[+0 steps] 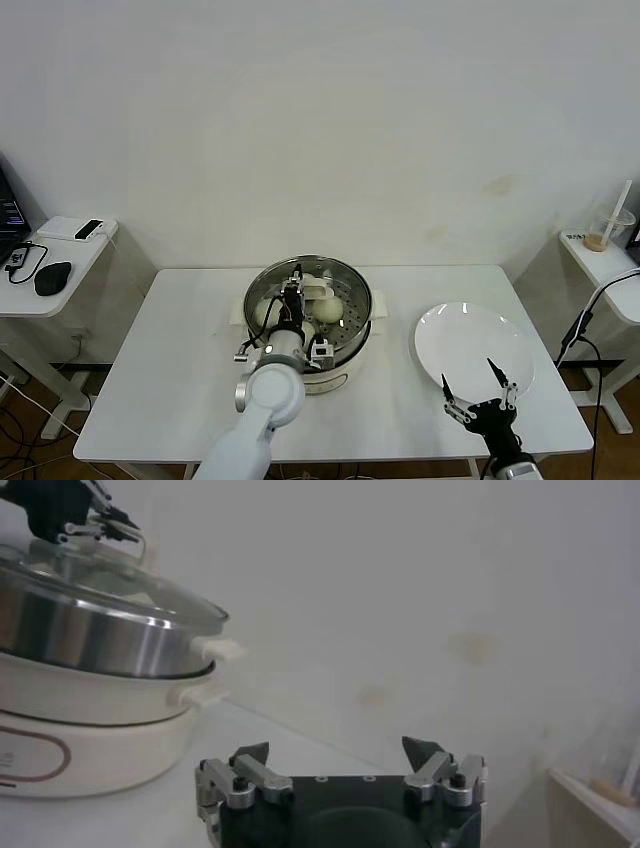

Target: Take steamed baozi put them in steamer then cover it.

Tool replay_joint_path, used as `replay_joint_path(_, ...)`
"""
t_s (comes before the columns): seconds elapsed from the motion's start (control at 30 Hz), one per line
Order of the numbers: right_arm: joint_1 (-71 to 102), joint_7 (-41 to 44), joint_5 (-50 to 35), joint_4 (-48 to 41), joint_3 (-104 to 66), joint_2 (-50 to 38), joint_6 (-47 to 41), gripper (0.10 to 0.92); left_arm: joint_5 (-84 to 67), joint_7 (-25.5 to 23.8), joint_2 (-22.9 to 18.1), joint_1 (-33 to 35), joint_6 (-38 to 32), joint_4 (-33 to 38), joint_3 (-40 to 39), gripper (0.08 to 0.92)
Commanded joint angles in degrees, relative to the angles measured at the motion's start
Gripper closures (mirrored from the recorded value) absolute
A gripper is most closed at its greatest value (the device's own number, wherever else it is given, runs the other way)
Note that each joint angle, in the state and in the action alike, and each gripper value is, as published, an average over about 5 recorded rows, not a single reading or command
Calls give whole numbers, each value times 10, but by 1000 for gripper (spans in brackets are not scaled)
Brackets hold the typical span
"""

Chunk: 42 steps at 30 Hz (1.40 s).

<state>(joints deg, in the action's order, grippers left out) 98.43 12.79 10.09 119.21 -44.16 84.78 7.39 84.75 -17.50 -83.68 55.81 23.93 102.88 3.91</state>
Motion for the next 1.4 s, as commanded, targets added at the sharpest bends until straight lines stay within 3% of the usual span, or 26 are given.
replay_joint_path(0.03,1,0,3,-1,2,1,0,203,3,5,9,31,-8,59,-1,640)
replay_joint_path(0.4,7,1,-4,-11,7,-3,7,203,-107,28,66,137,-21,201,10,319)
replay_joint_path(0.57,13,1,-16,-16,10,-12,11,203,-253,87,79,239,-65,270,50,199)
replay_joint_path(0.73,21,2,-40,-21,11,-30,18,203,-505,193,56,342,-157,296,130,178)
replay_joint_path(0.87,23,6,-59,-29,17,-46,31,203,-644,246,50,400,-205,311,196,177)
replay_joint_path(1.17,19,7,-90,-53,42,-58,47,203,-797,297,41,486,-260,317,270,177)
replay_joint_path(1.4,36,7,-132,-39,60,-68,36,203,-953,265,55,507,-287,253,311,177)
